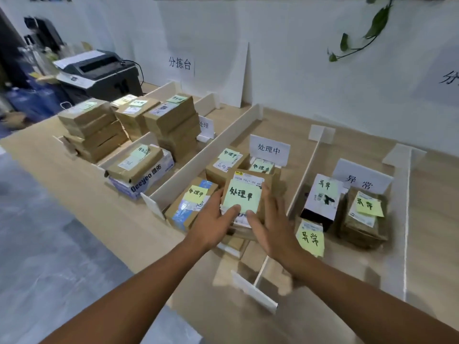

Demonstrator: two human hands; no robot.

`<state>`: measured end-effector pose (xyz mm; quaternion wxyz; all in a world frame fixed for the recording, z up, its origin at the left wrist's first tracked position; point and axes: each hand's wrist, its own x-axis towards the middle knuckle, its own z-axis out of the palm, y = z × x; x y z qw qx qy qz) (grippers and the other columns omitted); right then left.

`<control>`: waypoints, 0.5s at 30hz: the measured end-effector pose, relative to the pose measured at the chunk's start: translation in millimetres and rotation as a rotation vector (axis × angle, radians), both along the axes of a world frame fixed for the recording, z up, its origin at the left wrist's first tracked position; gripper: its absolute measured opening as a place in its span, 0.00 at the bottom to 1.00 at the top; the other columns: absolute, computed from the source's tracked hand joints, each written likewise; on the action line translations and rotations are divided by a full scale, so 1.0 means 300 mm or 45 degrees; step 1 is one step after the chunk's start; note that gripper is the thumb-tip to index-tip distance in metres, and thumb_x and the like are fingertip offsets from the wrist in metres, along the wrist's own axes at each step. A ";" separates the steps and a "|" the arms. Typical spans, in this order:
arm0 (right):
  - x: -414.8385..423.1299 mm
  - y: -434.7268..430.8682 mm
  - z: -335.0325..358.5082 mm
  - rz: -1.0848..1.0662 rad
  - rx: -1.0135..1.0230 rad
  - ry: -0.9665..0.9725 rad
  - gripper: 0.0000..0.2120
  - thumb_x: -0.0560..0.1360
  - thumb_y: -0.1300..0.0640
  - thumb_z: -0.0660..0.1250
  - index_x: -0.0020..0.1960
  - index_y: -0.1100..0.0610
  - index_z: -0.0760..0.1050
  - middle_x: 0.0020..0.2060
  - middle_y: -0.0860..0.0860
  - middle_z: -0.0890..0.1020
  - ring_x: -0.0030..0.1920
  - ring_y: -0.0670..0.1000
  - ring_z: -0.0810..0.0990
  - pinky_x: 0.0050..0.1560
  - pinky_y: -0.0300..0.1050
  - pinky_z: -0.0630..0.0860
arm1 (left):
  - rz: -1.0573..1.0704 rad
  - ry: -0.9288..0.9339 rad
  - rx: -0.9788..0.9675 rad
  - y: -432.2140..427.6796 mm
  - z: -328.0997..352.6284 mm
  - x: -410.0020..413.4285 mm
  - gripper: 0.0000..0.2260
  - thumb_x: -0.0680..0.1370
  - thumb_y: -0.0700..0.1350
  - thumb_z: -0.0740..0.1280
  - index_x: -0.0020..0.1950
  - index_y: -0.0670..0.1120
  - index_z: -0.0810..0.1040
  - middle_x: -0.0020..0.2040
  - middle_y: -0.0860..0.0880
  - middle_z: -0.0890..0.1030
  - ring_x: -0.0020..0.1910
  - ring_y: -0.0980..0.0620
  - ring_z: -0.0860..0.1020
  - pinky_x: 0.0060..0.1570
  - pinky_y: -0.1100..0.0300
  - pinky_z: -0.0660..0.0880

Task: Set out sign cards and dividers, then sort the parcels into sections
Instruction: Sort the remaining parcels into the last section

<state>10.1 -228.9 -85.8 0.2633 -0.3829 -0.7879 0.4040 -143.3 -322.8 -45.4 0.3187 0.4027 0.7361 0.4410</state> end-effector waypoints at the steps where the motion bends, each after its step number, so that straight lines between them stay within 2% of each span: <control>1: -0.027 0.020 -0.009 -0.010 -0.031 -0.006 0.36 0.78 0.37 0.60 0.78 0.32 0.42 0.72 0.46 0.60 0.66 0.45 0.69 0.60 0.42 0.66 | -0.004 -0.009 -0.019 0.032 -0.014 -0.031 0.14 0.81 0.55 0.66 0.61 0.72 0.67 0.55 0.70 0.81 0.48 0.67 0.80 0.39 0.74 0.73; 3: -0.083 0.059 -0.035 -0.041 -0.078 -0.024 0.37 0.79 0.38 0.61 0.79 0.32 0.41 0.72 0.45 0.60 0.68 0.47 0.70 0.62 0.41 0.68 | -0.004 -0.038 -0.057 0.091 -0.052 -0.089 0.14 0.80 0.55 0.66 0.62 0.69 0.68 0.52 0.71 0.81 0.45 0.65 0.81 0.35 0.73 0.74; 5: -0.136 0.091 -0.078 -0.094 -0.124 -0.087 0.37 0.77 0.35 0.59 0.78 0.32 0.40 0.72 0.48 0.60 0.71 0.52 0.70 0.67 0.48 0.71 | -0.012 -0.060 -0.099 0.146 -0.112 -0.149 0.13 0.78 0.58 0.65 0.60 0.72 0.70 0.52 0.67 0.82 0.45 0.63 0.82 0.35 0.70 0.75; 7: -0.188 0.105 -0.142 -0.168 -0.155 -0.204 0.38 0.74 0.30 0.54 0.78 0.32 0.39 0.74 0.51 0.60 0.72 0.56 0.69 0.70 0.57 0.71 | -0.044 -0.036 -0.150 0.195 -0.191 -0.199 0.14 0.78 0.58 0.65 0.62 0.71 0.70 0.53 0.65 0.82 0.47 0.64 0.82 0.39 0.68 0.74; 8: -0.214 0.099 -0.178 -0.207 -0.153 -0.265 0.38 0.74 0.30 0.52 0.79 0.33 0.39 0.75 0.51 0.60 0.73 0.57 0.67 0.71 0.57 0.69 | -0.054 -0.023 -0.179 0.212 -0.237 -0.216 0.15 0.79 0.56 0.66 0.65 0.68 0.70 0.53 0.65 0.82 0.49 0.64 0.81 0.41 0.67 0.73; 10: -0.261 0.070 -0.244 -0.297 -0.097 -0.364 0.37 0.76 0.31 0.52 0.80 0.34 0.40 0.77 0.51 0.58 0.75 0.56 0.64 0.71 0.54 0.68 | -0.049 0.008 -0.203 0.221 -0.322 -0.239 0.15 0.80 0.53 0.67 0.66 0.61 0.69 0.53 0.65 0.80 0.51 0.64 0.80 0.41 0.68 0.73; 13: -0.302 0.046 -0.290 -0.420 -0.074 -0.399 0.36 0.76 0.31 0.52 0.79 0.30 0.39 0.79 0.48 0.56 0.76 0.54 0.60 0.70 0.52 0.70 | -0.089 0.025 -0.238 0.216 -0.389 -0.268 0.17 0.79 0.55 0.67 0.66 0.61 0.67 0.54 0.65 0.80 0.51 0.68 0.80 0.35 0.72 0.73; 15: -0.299 0.056 -0.291 -0.424 -0.132 -0.388 0.35 0.76 0.31 0.53 0.77 0.28 0.39 0.79 0.45 0.56 0.76 0.50 0.59 0.65 0.42 0.71 | -0.159 -0.014 -0.238 0.222 -0.401 -0.283 0.18 0.80 0.54 0.67 0.67 0.62 0.65 0.56 0.66 0.79 0.52 0.68 0.79 0.37 0.75 0.74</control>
